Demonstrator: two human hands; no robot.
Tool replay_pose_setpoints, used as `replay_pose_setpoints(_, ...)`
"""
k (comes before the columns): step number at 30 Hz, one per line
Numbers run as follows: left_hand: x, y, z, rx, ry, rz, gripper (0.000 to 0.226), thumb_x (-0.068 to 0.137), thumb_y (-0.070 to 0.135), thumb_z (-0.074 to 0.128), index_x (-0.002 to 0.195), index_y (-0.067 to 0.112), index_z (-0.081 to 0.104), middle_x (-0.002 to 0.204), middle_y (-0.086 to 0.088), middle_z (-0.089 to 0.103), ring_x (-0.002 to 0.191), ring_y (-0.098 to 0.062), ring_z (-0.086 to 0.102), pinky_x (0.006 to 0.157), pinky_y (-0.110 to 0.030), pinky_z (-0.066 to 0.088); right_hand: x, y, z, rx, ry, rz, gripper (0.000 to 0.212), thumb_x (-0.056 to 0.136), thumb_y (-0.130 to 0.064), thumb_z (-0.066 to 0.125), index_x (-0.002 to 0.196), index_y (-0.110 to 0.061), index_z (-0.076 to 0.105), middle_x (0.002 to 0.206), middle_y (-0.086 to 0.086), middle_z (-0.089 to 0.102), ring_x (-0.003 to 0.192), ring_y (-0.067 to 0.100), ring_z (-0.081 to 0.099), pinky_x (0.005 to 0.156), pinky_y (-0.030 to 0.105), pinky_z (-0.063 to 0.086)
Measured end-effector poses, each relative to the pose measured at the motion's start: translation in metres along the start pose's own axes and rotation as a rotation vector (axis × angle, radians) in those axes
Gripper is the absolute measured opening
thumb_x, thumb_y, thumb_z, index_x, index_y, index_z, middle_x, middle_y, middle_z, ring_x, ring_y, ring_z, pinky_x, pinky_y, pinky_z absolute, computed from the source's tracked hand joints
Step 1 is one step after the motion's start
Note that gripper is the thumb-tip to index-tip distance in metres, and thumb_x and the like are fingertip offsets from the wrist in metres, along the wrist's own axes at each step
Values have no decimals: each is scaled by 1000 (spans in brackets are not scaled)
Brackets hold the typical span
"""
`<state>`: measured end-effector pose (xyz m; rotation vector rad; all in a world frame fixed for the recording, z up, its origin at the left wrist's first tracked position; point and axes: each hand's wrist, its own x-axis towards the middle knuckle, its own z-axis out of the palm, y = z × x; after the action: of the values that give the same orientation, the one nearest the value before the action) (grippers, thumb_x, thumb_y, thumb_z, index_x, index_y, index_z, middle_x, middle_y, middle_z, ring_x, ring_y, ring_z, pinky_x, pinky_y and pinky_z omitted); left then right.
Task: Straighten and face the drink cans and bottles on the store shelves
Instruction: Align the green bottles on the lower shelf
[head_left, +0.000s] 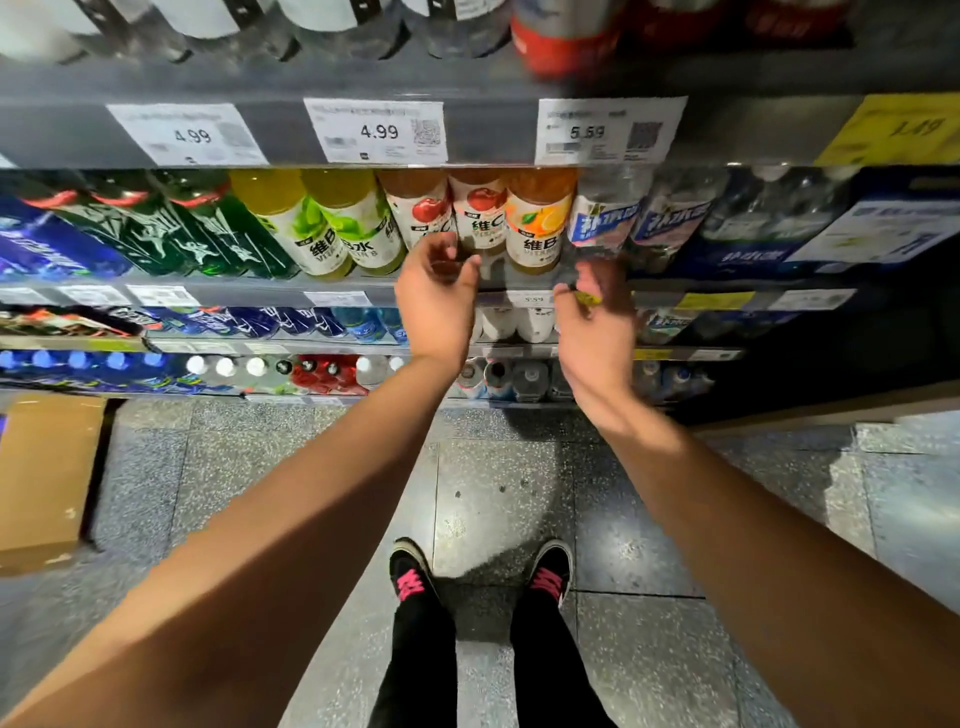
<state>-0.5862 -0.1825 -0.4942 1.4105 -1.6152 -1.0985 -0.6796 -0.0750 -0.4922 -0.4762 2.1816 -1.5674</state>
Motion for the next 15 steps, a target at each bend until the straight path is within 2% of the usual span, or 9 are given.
replay_pose_setpoints(2, 7, -7, -17, -34, 67, -2, 21, 83, 6, 75, 101, 5, 65, 87, 0, 65, 77, -7, 62, 78, -10, 47, -9, -6, 14, -31, -31, -32, 24, 92, -9, 63, 115, -2, 63, 110, 11, 70, 101, 16, 64, 89, 20, 48)
replay_pose_setpoints(5, 21, -19, -42, -81, 191, -57, 27, 80, 5, 79, 100, 2, 62, 90, -6, 65, 77, -9, 59, 79, -15, 48, -22, -13, 41, -79, -125, -15, 26, 93, -11, 63, 117, -1, 63, 114, 13, 68, 108, 23, 63, 98, 32, 48)
replay_pose_setpoints(7, 35, -27, -57, -87, 250, -104, 34, 77, 8, 82, 101, 2, 58, 91, -12, 64, 79, -15, 57, 83, -29, 52, -26, -17, 62, -106, -177, -9, 29, 93, -8, 63, 119, 3, 61, 117, 18, 66, 113, 29, 61, 103, 39, 45)
replay_pose_setpoints(9, 47, -32, -67, -100, 259, -146, 41, 74, 10, 85, 98, 9, 52, 92, -10, 61, 82, -18, 56, 90, -38, 51, -29, -22, 82, -133, -208, -4, 31, 92, -8, 64, 120, 5, 59, 120, 20, 64, 114, 31, 59, 104, 40, 42)
replay_pose_setpoints(11, 56, -34, -73, -81, 286, -159, 50, 70, 13, 88, 99, 11, 48, 98, -8, 58, 87, -21, 56, 92, -37, 49, -31, -25, 101, -118, -247, 18, 33, 92, -11, 63, 123, 1, 57, 124, 18, 61, 115, 29, 58, 103, 37, 42)
replay_pose_setpoints(13, 59, -40, -77, -56, 368, -144, 58, 67, 16, 90, 105, 5, 49, 108, -11, 55, 94, -25, 55, 92, -32, 46, -32, -27, 120, -109, -304, 47, 36, 94, -15, 61, 128, -6, 53, 127, 13, 60, 116, 23, 57, 98, 29, 42)
replay_pose_setpoints(15, 62, -47, -84, -80, 414, -134, 62, 68, 14, 90, 113, 1, 49, 113, -14, 53, 97, -28, 56, 91, -31, 46, -34, -31, 140, -60, -360, 54, 37, 95, -10, 58, 131, -5, 50, 130, 12, 56, 117, 22, 56, 96, 22, 39)
